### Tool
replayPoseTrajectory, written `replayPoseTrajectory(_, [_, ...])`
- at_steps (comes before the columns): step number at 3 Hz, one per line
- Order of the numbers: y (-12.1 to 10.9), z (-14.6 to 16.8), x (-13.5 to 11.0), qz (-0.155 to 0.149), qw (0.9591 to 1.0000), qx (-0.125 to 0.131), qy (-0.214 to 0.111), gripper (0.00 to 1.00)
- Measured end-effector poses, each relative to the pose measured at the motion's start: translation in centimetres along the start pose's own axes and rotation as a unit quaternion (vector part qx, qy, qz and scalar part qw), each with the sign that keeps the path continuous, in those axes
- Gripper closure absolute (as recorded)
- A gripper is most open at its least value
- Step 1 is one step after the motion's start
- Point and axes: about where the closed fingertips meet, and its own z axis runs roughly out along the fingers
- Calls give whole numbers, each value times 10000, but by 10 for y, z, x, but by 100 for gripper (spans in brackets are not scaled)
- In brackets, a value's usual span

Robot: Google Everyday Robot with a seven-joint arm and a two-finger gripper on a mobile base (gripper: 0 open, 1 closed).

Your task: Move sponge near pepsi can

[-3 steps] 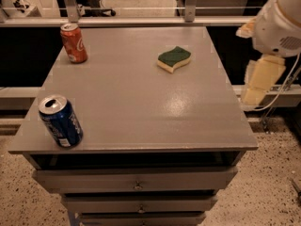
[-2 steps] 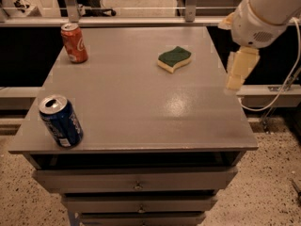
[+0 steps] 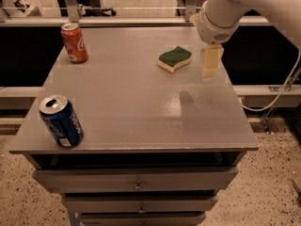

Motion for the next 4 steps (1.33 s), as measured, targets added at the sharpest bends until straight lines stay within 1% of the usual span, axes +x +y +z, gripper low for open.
replayPoseTrajectory(1, [-23,38,-9,-574,9974,25,424,0])
replayPoseTrajectory(2, [-35,67,-11,-1007,9921,-92,736,0])
replayPoseTrajectory(3, [-45,93,-12,-1510,9835,-289,957,0])
replayPoseTrajectory(4, [-50,106,-14,-1917,9754,-533,949,0])
